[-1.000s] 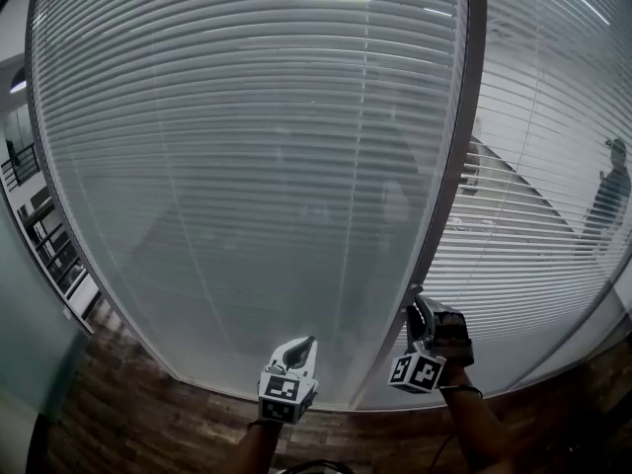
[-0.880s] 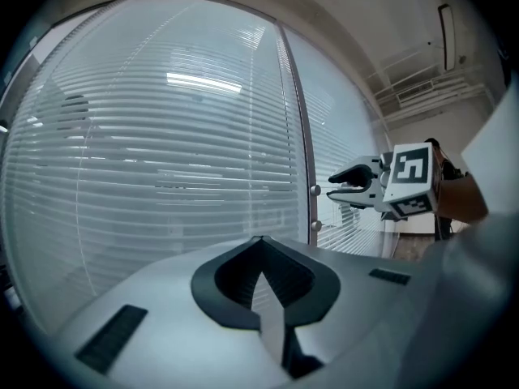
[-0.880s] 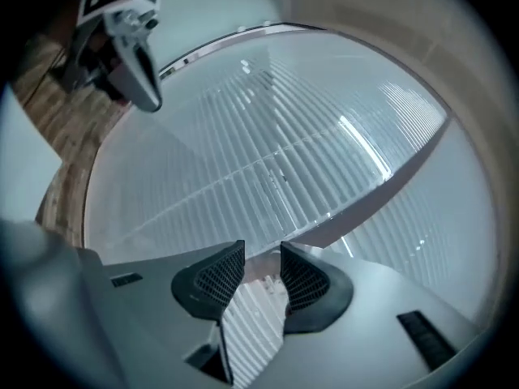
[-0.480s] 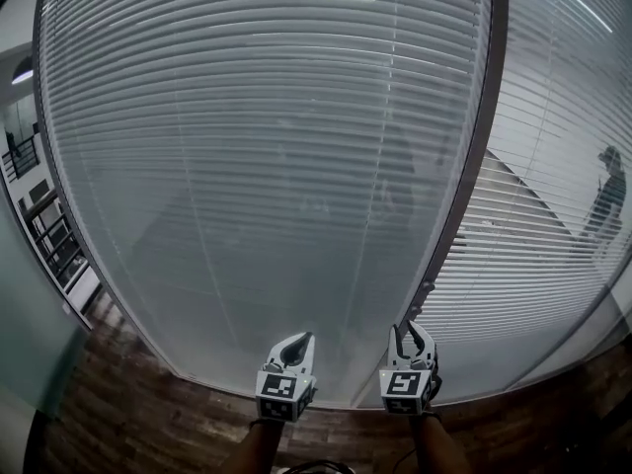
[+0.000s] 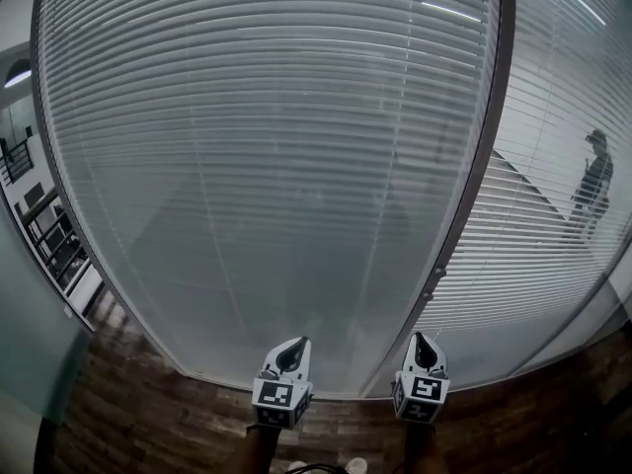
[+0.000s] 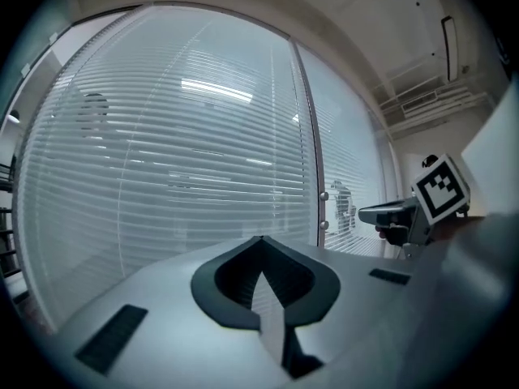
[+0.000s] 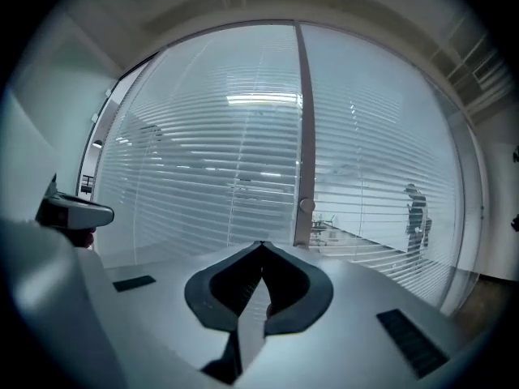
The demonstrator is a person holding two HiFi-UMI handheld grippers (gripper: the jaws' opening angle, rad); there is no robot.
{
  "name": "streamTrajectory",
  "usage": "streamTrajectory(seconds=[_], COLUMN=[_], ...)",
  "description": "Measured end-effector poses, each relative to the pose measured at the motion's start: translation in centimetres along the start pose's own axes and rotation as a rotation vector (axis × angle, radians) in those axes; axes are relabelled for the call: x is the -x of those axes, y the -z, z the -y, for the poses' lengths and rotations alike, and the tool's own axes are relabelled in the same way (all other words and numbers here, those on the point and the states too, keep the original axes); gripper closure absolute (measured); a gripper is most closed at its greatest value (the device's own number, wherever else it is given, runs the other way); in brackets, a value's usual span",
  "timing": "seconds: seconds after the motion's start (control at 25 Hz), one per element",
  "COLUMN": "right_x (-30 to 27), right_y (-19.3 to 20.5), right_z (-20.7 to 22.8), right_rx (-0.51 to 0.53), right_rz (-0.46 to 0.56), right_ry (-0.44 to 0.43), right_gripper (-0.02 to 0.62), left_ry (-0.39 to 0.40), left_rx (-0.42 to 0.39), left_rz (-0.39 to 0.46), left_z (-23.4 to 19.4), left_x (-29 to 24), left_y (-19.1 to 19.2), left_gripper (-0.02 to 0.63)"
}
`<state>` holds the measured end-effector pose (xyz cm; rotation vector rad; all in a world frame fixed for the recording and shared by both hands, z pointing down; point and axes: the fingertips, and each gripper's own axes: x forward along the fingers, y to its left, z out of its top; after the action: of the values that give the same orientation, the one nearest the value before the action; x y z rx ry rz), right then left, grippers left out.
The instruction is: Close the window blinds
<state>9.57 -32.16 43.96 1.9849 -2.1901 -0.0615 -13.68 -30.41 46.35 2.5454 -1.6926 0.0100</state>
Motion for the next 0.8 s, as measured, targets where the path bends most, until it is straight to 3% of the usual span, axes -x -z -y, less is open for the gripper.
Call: streamTrajectory(seconds=[0.2,0.44,0.8], right_x=[2.4,5.0,11.7], right_y=[0.5,1.0,2.1], right_z=[-2.0,-4.2,-4.7], right_rx=[0.0,-0.006,-0.007], right_rz=[0.003,-0.014,0.012], right_ry=[-0.034,-0.074,-0.147], right_gripper=[0.592,0.592,0.592], left_ry=[-0.003,-0.002,-0.035], left_rx=[-0.039,-0.026,-0.03], left_rz=[0.006,-0.029,0.003], left_z=[0.1,1.4,5.7], left_x=[1.4,3.7,8.8], left_y=[0.6,0.4,1.2], left_gripper=[0.605,0.604,0.604])
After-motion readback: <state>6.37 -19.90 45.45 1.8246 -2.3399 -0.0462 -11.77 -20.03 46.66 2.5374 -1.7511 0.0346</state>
